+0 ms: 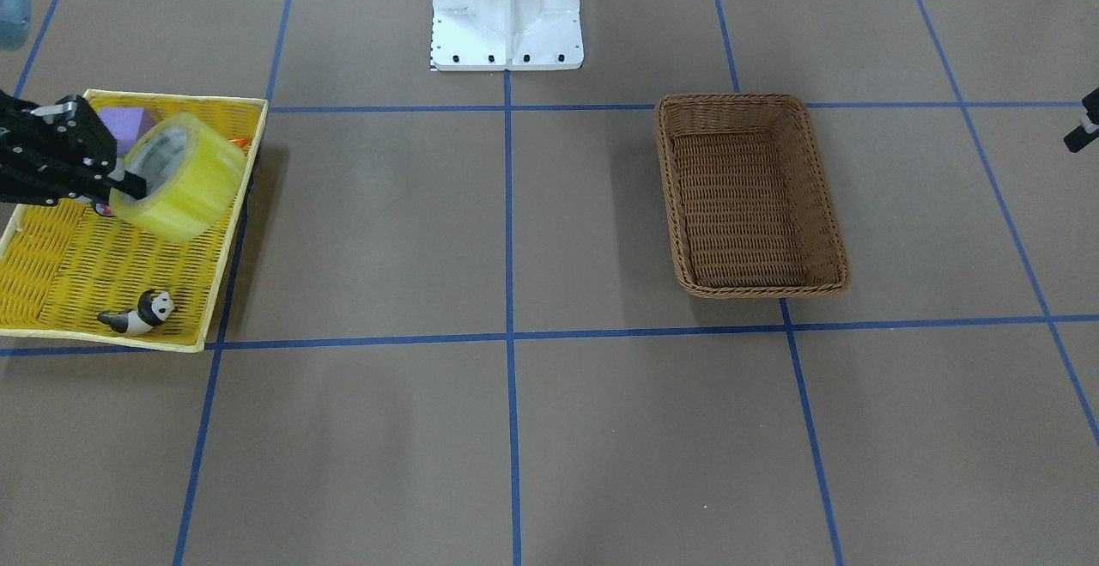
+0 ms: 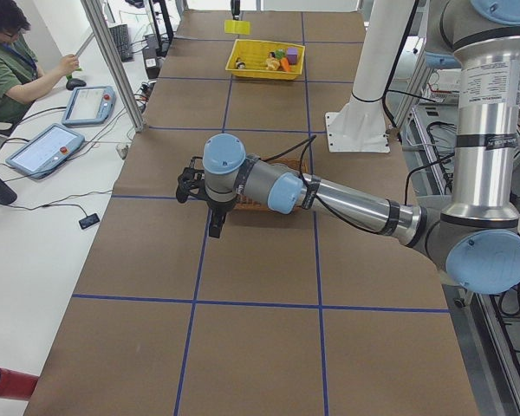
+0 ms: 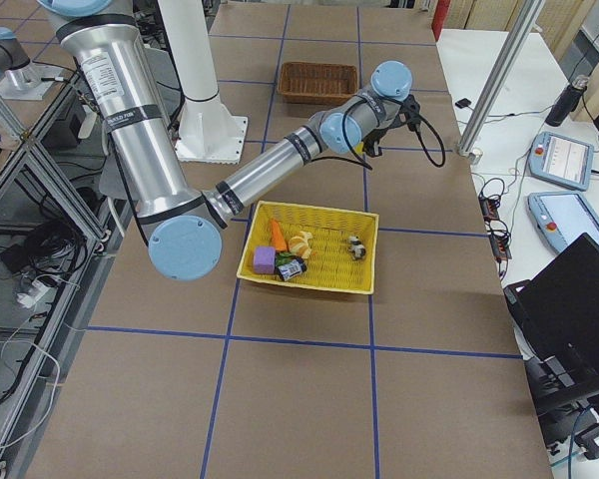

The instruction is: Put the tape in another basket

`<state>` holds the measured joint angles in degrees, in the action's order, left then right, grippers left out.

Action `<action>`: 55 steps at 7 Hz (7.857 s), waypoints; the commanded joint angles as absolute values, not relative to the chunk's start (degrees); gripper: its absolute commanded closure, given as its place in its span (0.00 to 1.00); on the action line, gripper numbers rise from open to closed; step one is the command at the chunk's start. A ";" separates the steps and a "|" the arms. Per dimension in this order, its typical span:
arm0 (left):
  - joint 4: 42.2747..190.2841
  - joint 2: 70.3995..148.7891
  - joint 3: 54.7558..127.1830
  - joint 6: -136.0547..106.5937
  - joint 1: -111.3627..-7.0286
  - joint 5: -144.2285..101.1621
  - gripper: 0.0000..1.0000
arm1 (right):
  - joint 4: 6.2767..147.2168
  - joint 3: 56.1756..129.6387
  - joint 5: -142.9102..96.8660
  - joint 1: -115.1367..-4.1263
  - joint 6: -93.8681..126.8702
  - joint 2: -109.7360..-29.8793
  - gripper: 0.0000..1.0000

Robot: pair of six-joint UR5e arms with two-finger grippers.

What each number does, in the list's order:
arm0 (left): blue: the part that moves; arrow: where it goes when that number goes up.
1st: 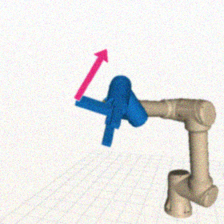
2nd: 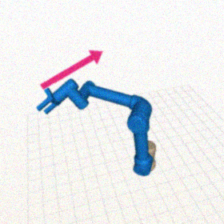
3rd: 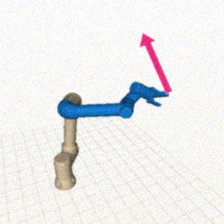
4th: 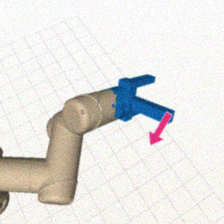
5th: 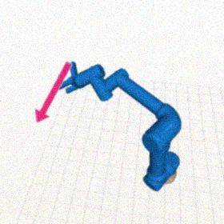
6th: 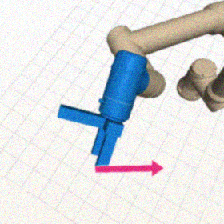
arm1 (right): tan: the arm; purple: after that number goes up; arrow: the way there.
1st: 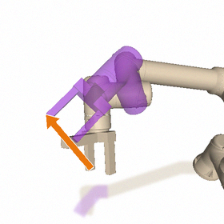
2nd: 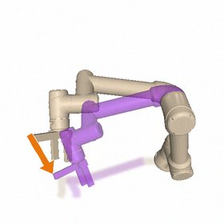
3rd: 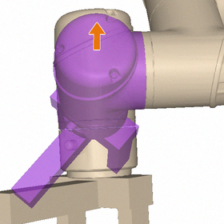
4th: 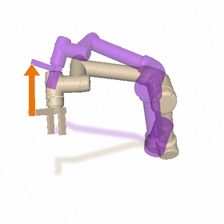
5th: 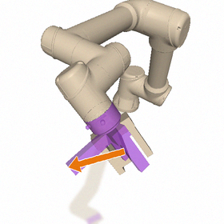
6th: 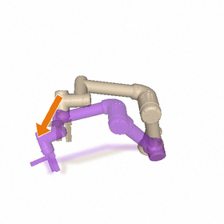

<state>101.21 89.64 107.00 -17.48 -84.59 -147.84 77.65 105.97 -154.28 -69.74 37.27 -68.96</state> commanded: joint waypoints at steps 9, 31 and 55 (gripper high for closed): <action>182.70 100.60 100.72 -107.13 -60.42 -128.02 0.02 | 18.93 106.00 -143.36 -57.49 93.04 -69.17 1.00; 184.04 113.92 104.51 -117.95 -36.25 -111.24 1.00 | 7.55 99.89 -136.14 -50.20 96.11 -71.28 0.00; 102.43 82.00 104.99 -9.44 -79.63 -129.09 0.02 | 119.97 109.69 -129.90 -81.21 -4.31 -79.09 0.00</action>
